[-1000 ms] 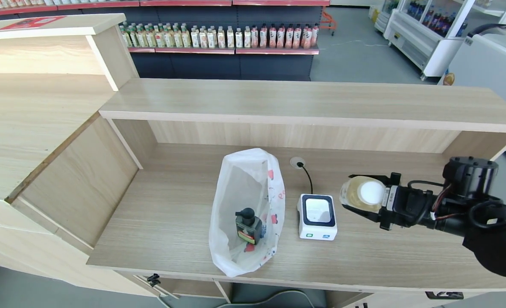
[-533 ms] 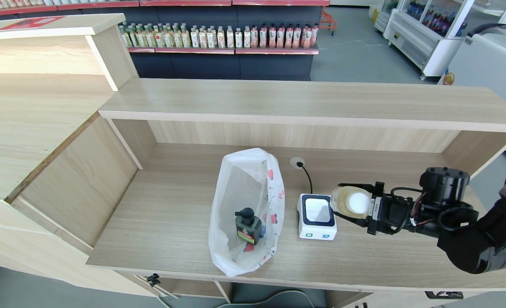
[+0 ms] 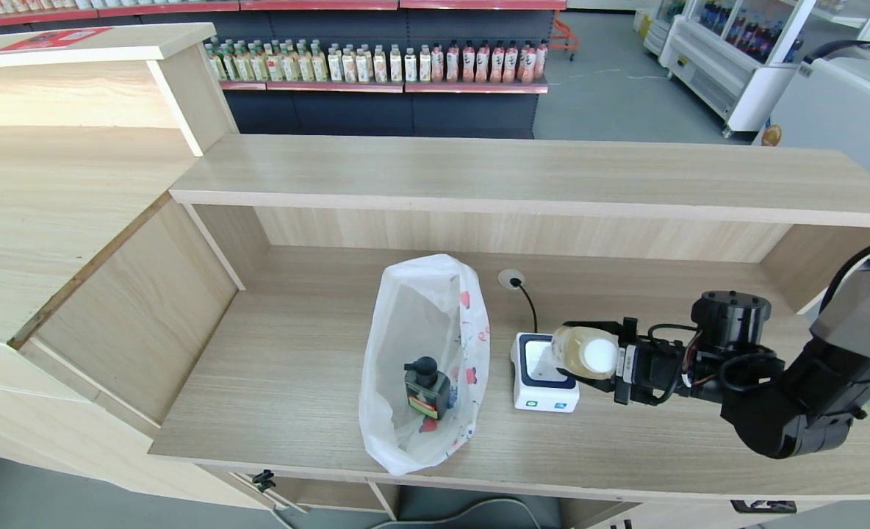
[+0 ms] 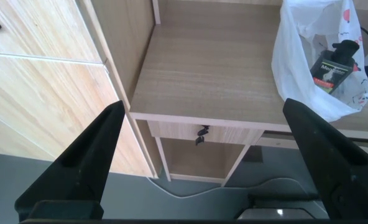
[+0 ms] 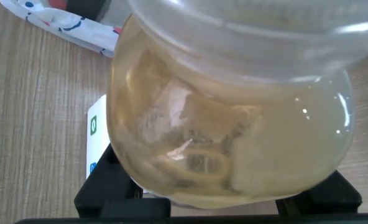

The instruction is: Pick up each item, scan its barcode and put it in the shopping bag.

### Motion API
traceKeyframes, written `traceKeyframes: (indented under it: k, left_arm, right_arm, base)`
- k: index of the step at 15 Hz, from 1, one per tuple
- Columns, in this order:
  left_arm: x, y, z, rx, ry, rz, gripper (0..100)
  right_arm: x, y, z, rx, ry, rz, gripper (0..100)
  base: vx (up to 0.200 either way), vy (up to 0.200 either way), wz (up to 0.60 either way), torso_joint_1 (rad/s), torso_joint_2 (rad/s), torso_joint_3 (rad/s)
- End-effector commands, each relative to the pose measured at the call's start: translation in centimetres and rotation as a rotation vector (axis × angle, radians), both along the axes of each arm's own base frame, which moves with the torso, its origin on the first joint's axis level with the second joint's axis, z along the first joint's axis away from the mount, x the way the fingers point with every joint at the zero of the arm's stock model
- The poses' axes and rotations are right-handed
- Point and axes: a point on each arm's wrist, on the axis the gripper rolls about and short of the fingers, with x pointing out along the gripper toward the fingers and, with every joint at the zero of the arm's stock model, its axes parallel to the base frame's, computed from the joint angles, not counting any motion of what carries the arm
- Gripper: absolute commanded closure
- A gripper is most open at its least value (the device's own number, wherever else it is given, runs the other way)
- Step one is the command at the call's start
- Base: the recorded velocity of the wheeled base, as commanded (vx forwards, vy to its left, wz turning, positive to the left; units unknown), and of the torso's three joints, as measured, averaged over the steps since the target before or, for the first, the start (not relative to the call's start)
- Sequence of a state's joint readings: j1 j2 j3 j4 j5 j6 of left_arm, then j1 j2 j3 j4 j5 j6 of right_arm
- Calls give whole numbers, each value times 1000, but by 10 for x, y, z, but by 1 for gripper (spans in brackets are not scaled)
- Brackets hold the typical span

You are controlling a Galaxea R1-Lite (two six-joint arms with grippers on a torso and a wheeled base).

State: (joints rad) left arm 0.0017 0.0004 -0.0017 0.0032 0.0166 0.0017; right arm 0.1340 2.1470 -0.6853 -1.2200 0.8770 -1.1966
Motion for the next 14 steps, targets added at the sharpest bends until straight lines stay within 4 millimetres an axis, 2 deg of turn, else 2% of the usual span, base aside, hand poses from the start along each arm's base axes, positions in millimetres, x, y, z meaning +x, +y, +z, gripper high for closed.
traceKeyframes:
  k: [1,5,10,14]
  left_arm:
    - [0,0,0,0,0,0,0]
    - [0,0,0,0,0,0,0]
    - [0,0,0,0,0,0,0]
    - [0,0,0,0,0,0,0]
  right_arm:
    - [7,6,-6,0,2,14,100]
    - [24,15,-12,5,-31,30,100]
    - [27,26,-17,14,-50,60,100]
    - [31,27,-23,14,-62,59,100]
  base:
    - [0,0,0,0,0,0]
    - [0,0,0,0,0,0]
    - [0,0,0,0,0,0]
    - [0,0,0,0,0,0]
